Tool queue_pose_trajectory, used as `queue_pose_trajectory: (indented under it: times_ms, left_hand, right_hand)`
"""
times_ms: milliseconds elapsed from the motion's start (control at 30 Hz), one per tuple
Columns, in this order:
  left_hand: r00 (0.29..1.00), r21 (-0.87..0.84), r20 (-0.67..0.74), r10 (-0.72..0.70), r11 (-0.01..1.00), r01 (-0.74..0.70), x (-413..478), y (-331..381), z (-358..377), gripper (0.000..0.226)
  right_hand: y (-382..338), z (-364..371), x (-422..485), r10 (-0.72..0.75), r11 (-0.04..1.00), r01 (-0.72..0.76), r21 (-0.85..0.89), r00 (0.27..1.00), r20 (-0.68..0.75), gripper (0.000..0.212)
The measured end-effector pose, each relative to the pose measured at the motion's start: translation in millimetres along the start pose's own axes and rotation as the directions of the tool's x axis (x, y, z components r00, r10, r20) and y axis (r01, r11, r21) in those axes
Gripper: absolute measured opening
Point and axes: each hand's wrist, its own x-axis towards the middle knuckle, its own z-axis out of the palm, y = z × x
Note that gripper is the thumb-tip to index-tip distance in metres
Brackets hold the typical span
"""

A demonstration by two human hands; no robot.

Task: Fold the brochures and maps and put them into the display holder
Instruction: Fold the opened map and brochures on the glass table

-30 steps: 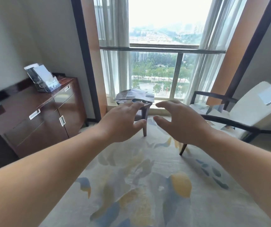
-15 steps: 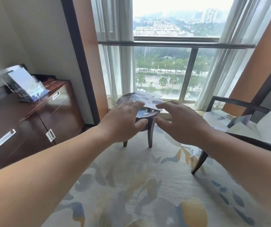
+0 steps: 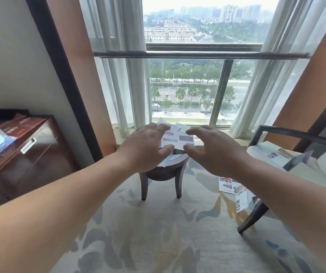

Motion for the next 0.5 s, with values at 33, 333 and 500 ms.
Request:
queue_pose_trajectory:
  times_ms: [33, 333, 500]
  left_hand:
    - [1.0, 0.001, 0.011, -0.001, 1.0, 0.001, 16, -7, 5, 0.061]
    - [0.99, 0.022, 0.11, -0.084, 0.996, 0.083, 173, -60, 49, 0.061]
    - [0.986, 0.01, 0.124, -0.113, 0.994, 0.113, 244, -84, 71, 0.059]
  right_hand:
    - [8, 6, 16, 0.005, 1.0, -0.005, 0.002, 1.0, 0.007, 0.053]
    - [93, 44, 173, -0.016, 1.0, 0.015, 0.02, 0.996, 0.092, 0.053]
    - [131, 59, 247, -0.011, 1.0, 0.008, 0.026, 0.989, 0.145, 0.053]
